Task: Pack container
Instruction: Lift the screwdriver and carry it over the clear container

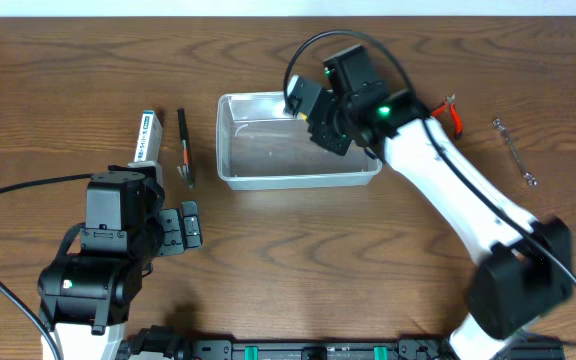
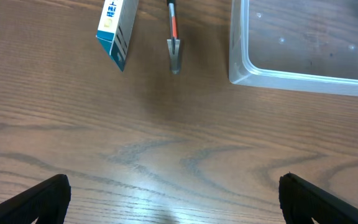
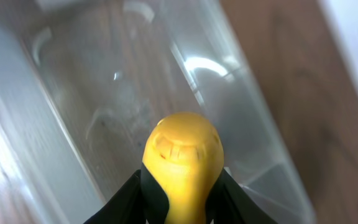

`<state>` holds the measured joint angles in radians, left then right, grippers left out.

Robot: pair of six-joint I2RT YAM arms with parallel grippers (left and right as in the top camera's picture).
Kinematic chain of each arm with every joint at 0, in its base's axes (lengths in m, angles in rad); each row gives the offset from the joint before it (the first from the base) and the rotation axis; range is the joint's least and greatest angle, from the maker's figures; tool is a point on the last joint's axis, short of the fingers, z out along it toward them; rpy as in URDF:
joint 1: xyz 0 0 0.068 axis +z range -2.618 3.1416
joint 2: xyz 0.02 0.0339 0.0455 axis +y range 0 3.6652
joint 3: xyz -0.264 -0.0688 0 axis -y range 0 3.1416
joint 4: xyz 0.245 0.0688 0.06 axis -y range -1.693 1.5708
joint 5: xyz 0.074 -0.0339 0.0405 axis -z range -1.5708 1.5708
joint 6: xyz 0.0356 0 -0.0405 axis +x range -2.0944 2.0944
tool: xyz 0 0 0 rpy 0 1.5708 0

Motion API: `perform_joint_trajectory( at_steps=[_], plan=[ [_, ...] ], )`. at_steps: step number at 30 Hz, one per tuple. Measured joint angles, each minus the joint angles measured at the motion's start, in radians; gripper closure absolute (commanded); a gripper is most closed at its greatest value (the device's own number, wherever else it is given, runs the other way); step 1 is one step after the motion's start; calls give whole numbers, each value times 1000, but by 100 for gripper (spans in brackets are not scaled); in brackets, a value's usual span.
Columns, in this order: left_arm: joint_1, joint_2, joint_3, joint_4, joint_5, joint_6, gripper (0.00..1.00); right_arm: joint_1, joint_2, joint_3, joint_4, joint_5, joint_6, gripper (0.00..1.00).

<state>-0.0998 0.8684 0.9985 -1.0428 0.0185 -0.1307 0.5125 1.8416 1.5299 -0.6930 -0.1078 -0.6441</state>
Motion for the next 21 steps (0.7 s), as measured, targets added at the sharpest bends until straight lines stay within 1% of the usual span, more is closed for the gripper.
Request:
perform_joint_trajectory(
  at_steps=[4, 10, 13, 18, 21],
  plan=[
    [0, 0, 0, 0, 0, 0, 2, -1, 95, 0, -2, -10, -60, 99],
    [0, 0, 0, 0, 0, 0, 2, -3, 169, 0, -6, -82, -128, 98],
    [0, 0, 0, 0, 0, 0, 2, -3, 186, 0, -21, -98, -141, 95],
    [0, 0, 0, 0, 0, 0, 2, -3, 216, 0, -75, -110, -166, 95],
    [0, 0, 0, 0, 0, 0, 2, -3, 244, 0, -87, -111, -174, 91]
  ],
)
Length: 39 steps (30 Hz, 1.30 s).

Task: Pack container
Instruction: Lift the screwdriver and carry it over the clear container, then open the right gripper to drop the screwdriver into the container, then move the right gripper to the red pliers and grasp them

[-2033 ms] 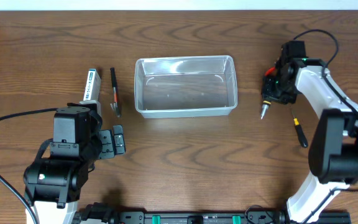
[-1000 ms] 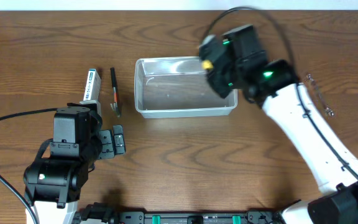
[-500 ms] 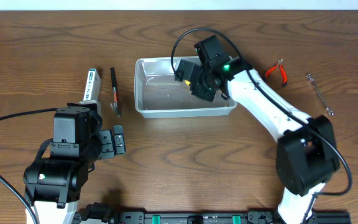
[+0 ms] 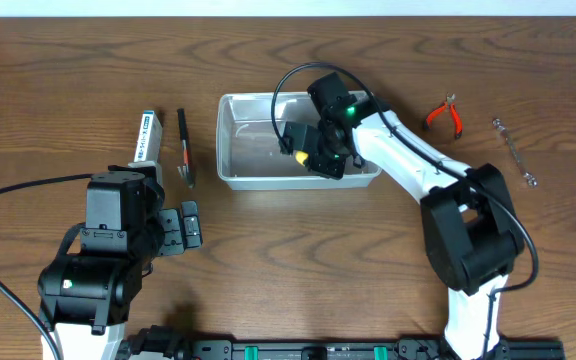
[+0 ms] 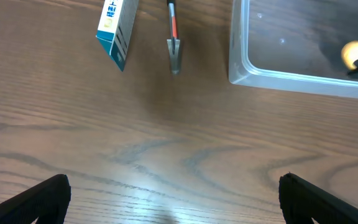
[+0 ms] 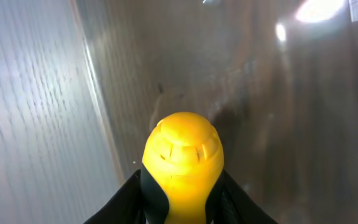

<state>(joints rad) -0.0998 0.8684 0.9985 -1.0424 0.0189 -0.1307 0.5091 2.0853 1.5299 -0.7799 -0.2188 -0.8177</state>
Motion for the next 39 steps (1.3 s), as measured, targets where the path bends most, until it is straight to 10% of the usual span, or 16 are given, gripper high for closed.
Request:
perform_joint_trajectory(
  at_steps=[7, 9, 11, 29, 39],
  plan=[
    [0, 0, 0, 0, 0, 0, 2, 0, 14, 0, -8, -13, -3, 62],
    [0, 0, 0, 0, 0, 0, 2, 0, 14, 1, -5, -14, -2, 15],
    [0, 0, 0, 0, 0, 0, 2, -1, 14, 3, -2, -12, -5, 1],
    [0, 0, 0, 0, 0, 0, 2, -175, -14, 705, -440, 182, 539, 1],
    [0, 0, 0, 1, 0, 0, 2, -495, -39, 691, -528, 228, 1099, 1]
  ],
)
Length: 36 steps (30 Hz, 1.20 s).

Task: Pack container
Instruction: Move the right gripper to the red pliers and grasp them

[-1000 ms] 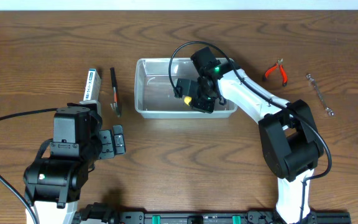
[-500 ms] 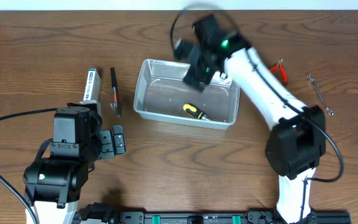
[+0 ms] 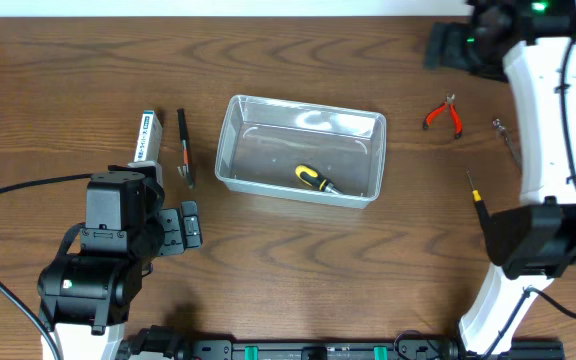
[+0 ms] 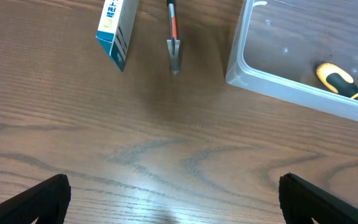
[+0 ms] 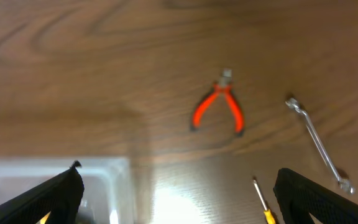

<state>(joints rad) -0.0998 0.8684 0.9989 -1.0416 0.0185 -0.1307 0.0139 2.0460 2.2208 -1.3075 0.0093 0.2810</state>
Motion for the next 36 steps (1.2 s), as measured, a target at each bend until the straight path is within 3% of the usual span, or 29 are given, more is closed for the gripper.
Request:
perform_joint_trajectory(
  at_steps=[6, 11, 36],
  plan=[
    [0, 0, 0, 0, 0, 0, 2, -77, 16, -161, 118, -10, 29, 1],
    [0, 0, 0, 0, 0, 0, 2, -96, 60, -282, 219, -17, -30, 1],
    [0, 0, 0, -9, 0, 0, 2, -139, 296, -301, 296, -17, -519, 6]
  ],
)
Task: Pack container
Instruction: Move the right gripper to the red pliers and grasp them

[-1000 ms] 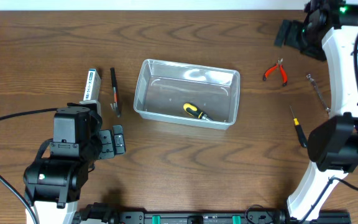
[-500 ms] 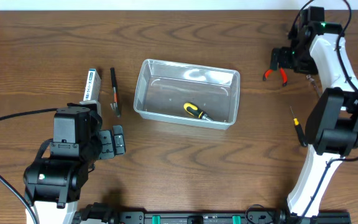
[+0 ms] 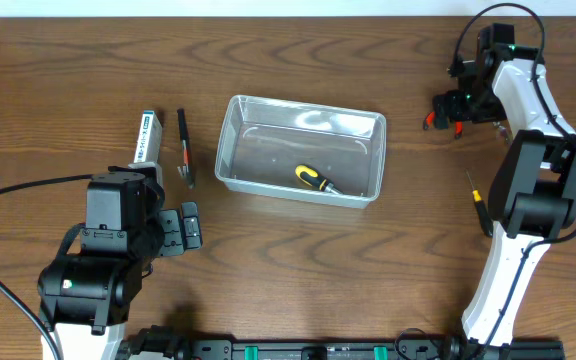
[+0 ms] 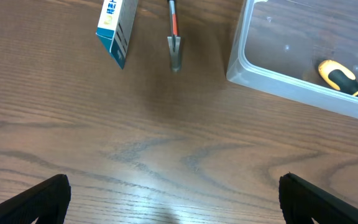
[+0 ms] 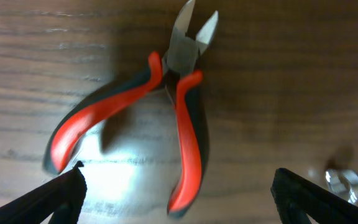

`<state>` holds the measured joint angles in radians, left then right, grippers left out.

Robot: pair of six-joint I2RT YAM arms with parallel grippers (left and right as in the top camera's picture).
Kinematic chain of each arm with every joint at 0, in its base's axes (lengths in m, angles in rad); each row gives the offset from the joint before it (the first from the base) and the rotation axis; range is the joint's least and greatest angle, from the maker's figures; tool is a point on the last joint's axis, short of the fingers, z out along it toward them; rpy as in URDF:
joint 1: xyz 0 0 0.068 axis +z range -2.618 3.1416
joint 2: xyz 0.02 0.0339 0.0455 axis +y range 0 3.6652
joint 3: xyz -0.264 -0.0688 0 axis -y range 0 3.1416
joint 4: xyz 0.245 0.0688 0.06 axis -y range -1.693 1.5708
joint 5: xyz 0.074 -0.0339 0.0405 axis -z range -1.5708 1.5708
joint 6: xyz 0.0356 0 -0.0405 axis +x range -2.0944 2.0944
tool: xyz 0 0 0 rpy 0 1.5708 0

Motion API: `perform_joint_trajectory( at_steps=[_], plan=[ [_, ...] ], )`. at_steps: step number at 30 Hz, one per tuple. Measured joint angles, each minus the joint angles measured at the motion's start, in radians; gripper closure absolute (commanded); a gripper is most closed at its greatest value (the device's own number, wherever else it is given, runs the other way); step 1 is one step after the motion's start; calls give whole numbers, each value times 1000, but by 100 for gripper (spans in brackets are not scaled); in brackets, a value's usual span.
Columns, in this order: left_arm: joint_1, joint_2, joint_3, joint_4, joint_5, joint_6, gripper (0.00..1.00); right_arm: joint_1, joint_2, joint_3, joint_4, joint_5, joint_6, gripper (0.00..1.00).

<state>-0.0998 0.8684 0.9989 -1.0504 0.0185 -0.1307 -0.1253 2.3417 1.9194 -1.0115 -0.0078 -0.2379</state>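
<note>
A clear plastic container (image 3: 230,140) sits mid-table, and its near corner shows in the left wrist view (image 4: 241,56). A yellow-and-black screwdriver (image 3: 314,179) (image 4: 340,78) lies inside it. Red-handled pliers (image 3: 432,120) (image 5: 185,124) lie flat on the wood at the back right. My right gripper (image 3: 455,100) (image 5: 178,199) hangs open just over them, one finger on each side of the handles. My left gripper (image 3: 183,228) (image 4: 176,199) stands open near the front left, with only bare wood between its fingers.
A blue-and-white box (image 3: 146,137) (image 4: 118,28) and a thin black-and-red tool (image 3: 184,148) (image 4: 174,37) lie left of the container. A small yellow-handled screwdriver (image 3: 475,190) lies at the right. A silver metal piece (image 5: 340,180) shows beside the pliers.
My right gripper was high over the back right with the pliers far below it. It is now low and close over the pliers, still open. The left arm and the container have not moved.
My right gripper held the yellow screwdriver above the container, then low inside it. Later the screwdriver lay in the container, which sat slightly skewed, and the gripper was open at the back right. Now it is just over the pliers.
</note>
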Motion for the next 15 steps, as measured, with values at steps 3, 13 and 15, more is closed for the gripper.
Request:
perform_joint_trajectory(
  at_steps=[3, 13, 15],
  plan=[
    [0, 0, 0, 0, 0, 0, 2, 0, 21, 0, 20, 0, -19, 16],
    [0, 0, 0, 0, 0, 0, 2, 0, 27, -2, 45, 0, -48, 52],
    [0, 0, 0, 0, 0, 0, 2, 0, 27, -2, 43, 0, -47, 63]
  ],
)
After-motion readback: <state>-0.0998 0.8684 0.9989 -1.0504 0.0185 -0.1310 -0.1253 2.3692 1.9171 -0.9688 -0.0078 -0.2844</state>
